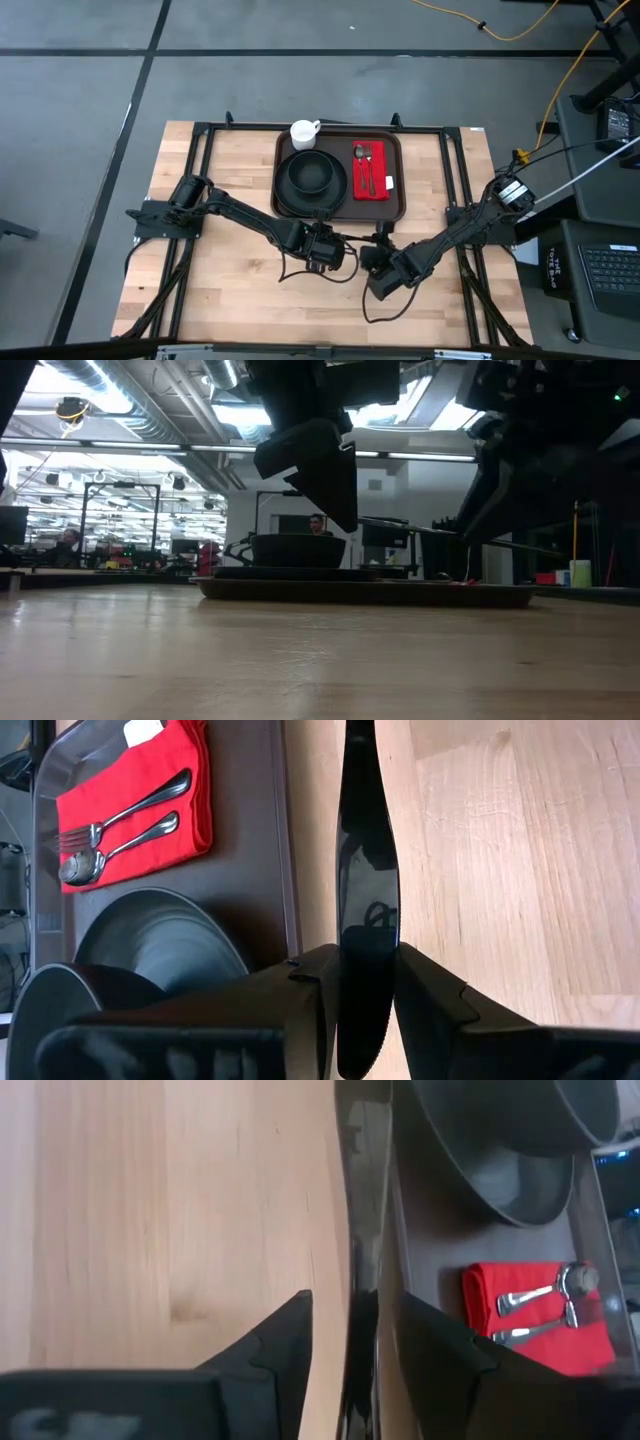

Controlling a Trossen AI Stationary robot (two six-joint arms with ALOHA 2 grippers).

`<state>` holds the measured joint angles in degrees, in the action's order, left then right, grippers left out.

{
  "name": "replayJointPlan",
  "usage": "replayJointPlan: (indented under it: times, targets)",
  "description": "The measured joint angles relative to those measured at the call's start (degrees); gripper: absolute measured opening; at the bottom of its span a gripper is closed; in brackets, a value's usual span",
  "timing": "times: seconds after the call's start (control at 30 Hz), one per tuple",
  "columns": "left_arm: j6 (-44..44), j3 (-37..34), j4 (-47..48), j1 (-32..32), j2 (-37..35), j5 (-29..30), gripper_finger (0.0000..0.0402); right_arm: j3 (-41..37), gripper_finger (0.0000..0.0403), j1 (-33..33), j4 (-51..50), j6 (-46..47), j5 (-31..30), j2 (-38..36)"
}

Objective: Set up tray
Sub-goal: Put the black knife on the red napkin to the right of the black fork

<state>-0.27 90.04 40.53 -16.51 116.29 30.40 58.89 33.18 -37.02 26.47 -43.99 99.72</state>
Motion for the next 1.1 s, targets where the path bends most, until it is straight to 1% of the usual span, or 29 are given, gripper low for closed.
replayJointPlan:
  times: [0.23,0.53,0.67,0.77,0.9,1.1]
  targets:
    - [-0.1,0.0,0.0,0.0,0.0,0.1,0.0069,0.0,0.0143,-1.5,2.4,-2.8,0.7,-0.1]
    - [-0.1,0.0,0.0,0.0,0.0,0.4,0.0069,0.0,0.0143,-5.1,5.5,-3.3,6.4,-0.1]
    - [-0.1,0.0,0.0,0.0,0.0,0.4,0.0069,0.0,0.0143,-5.6,6.5,-4.5,6.7,-0.1]
    - [0.0,0.0,0.0,0.0,0.0,0.4,0.0069,0.0,0.0143,-5.6,6.5,-4.3,6.8,-0.1]
    - [0.0,0.0,0.0,-0.1,0.0,0.3,0.0069,0.0,0.0143,-5.6,6.8,-4.2,8.4,-0.1]
    - [0.0,0.0,0.0,0.0,0.0,0.3,0.0069,0.0,0.0141,-5.6,7.0,-4.1,8.5,-0.1]
